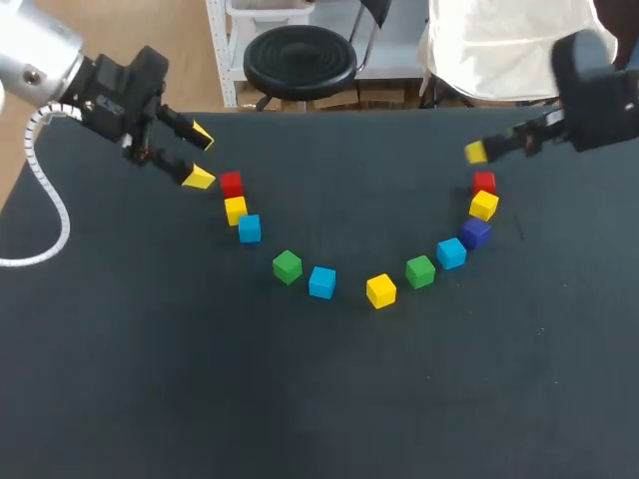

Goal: Place the blue cubes, place green cubes on the blue cubes, place the yellow cubes on the green cubes, then place the red cubes on the yellow cubes, and place purple cube on the red cubes.

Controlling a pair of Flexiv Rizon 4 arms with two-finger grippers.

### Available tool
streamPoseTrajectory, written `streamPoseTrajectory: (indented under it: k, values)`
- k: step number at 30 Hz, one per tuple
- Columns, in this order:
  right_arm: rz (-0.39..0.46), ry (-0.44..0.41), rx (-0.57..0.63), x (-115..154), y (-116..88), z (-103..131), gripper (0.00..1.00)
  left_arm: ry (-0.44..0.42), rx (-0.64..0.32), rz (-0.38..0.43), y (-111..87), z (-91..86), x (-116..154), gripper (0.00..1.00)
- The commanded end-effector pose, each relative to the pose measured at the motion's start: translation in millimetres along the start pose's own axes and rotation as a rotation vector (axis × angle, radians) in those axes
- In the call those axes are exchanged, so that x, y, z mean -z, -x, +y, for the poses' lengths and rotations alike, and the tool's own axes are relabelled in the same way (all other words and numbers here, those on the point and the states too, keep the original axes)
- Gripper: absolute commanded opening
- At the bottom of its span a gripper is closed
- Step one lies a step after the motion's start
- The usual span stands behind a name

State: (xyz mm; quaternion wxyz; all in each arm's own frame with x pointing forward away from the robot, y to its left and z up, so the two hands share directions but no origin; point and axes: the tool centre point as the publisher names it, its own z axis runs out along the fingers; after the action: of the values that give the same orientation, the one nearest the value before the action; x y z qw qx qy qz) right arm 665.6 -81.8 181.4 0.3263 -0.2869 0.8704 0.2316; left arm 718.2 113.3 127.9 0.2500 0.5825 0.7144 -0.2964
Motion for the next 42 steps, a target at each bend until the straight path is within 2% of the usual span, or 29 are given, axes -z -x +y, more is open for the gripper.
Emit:
streamPoseTrajectory:
  k: [1, 5, 6, 27, 29, 32, 36, 42]
  values:
    - [0.124, 0.298, 0.238, -17, 4, 18, 1.00, 0.002, -0.002, -0.003, -0.9, -0.7, 0, 1.00]
    - [0.105, 0.482, 0.282, -20, -2, 41, 1.00, 0.002, -0.002, -0.003, -0.9, -0.7, 0, 1.00]
    - [0.117, 0.499, 0.283, -21, -6, 45, 1.00, 0.002, -0.002, -0.003, -0.9, -0.7, 0, 1.00]
    - [0.117, 0.499, 0.283, -21, -6, 45, 1.00, 0.002, -0.002, -0.003, -0.9, -0.7, 0, 1.00]
    - [0.118, 0.515, 0.353, -20, -1, 60, 1.00, 0.002, -0.002, -0.003, -0.9, -0.7, 0, 1.00]
    - [0.146, 0.580, 0.431, -24, -7, 77, 1.00, 0.002, -0.002, -0.003, -0.9, -0.7, 0, 1.00]
    - [0.188, 0.697, 0.515, -33, -23, 103, 1.00, 0.002, -0.002, -0.003, -0.9, -0.7, 0, 1.00]
    - [0.214, 0.784, 0.570, -46, -50, 136, 1.00, 0.002, -0.002, -0.003, -0.9, -0.7, 0, 1.00]
